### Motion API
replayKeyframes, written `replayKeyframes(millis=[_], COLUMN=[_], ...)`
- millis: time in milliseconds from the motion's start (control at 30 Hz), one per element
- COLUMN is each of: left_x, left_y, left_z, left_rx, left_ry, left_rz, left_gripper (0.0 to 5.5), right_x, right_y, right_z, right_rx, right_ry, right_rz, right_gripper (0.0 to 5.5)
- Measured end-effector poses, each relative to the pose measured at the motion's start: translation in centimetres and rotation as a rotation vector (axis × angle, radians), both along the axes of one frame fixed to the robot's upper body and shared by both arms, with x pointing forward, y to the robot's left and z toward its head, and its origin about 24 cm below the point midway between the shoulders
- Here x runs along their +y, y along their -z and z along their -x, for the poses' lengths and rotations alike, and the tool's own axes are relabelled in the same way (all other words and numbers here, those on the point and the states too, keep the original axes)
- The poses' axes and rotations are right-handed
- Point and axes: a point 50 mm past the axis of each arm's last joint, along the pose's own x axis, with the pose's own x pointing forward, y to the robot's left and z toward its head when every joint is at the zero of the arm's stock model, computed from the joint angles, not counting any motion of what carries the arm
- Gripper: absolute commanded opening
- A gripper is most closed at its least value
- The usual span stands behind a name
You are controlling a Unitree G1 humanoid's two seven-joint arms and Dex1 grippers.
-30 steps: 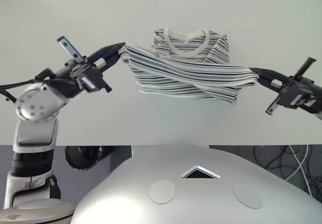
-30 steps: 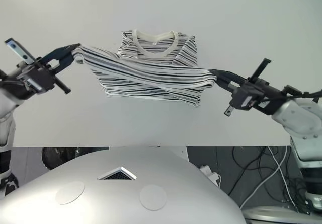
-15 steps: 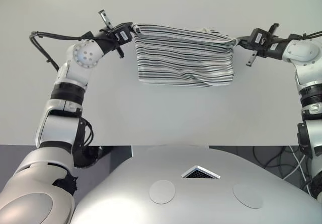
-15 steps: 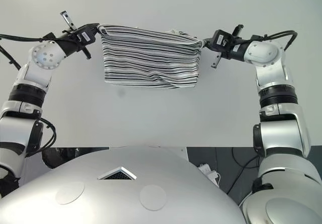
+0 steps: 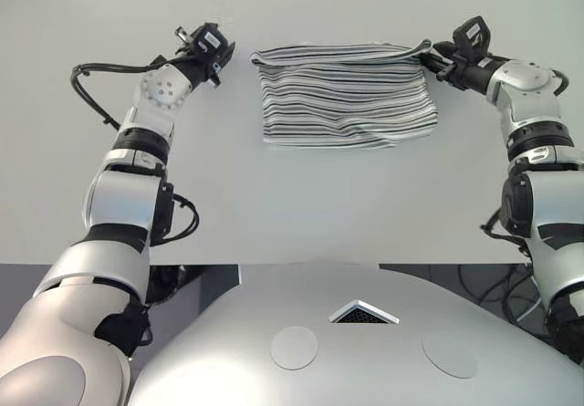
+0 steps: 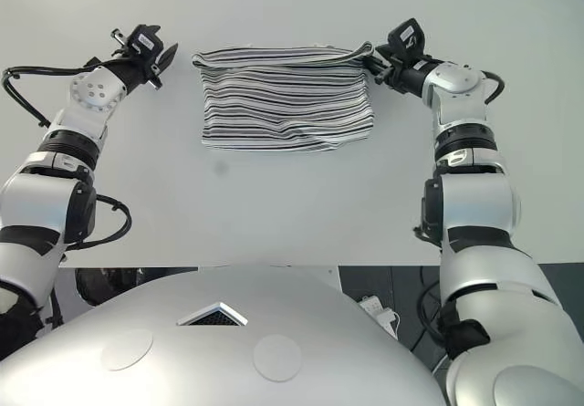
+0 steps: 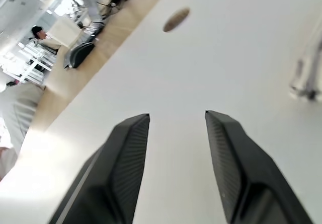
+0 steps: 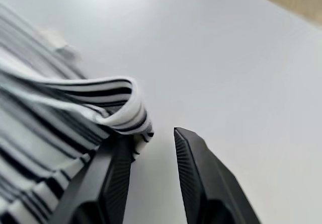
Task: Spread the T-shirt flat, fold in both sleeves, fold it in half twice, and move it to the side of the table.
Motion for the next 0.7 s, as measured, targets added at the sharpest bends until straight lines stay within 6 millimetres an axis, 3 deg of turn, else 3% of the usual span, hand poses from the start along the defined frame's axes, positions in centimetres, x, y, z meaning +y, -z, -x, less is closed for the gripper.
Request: replayKeyframes(millis=[100, 200, 300, 433, 500, 600, 700], left_x=[0.6, 1.5, 0.6, -1.9, -3.0, -3.1, -3.1], left_y=[-1.6, -2.5, -3.2, -6.4, -8.2, -9.4, -9.8], left_z=[0.1, 1.2, 2.7, 4.5, 6.1, 7.1, 7.2], left_rx=[-0.101, -0.177, -0.245, -0.402, -0.465, -0.486, -0.491], left_ry=[-0.011, -0.004, 0.072, 0.201, 0.267, 0.284, 0.275], left_rz=[0.109, 0.146, 0.108, 0.088, 0.073, 0.048, 0.046], left_gripper=[2.04, 2.04, 2.04, 2.04, 2.04, 2.04, 2.04], right_x=[-0.2, -0.3, -0.1, -1.4, -5.0, -9.0, -8.9], right_y=[0.5, 0.7, 0.6, -0.3, -1.4, -3.6, -5.2], right_z=[-0.1, -0.1, -0.2, 0.4, 2.4, 6.2, 9.7], right_rx=[0.015, 0.019, -0.007, -0.091, -0.09, -0.006, 0.095], right_ry=[0.15, 0.195, 0.105, -0.125, -0.277, -0.484, -0.722], right_rz=[-0.038, -0.015, 0.093, 0.408, 0.679, 0.928, 1.019], right_gripper=[1.51, 1.51, 1.51, 1.51, 1.51, 1.51, 1.51])
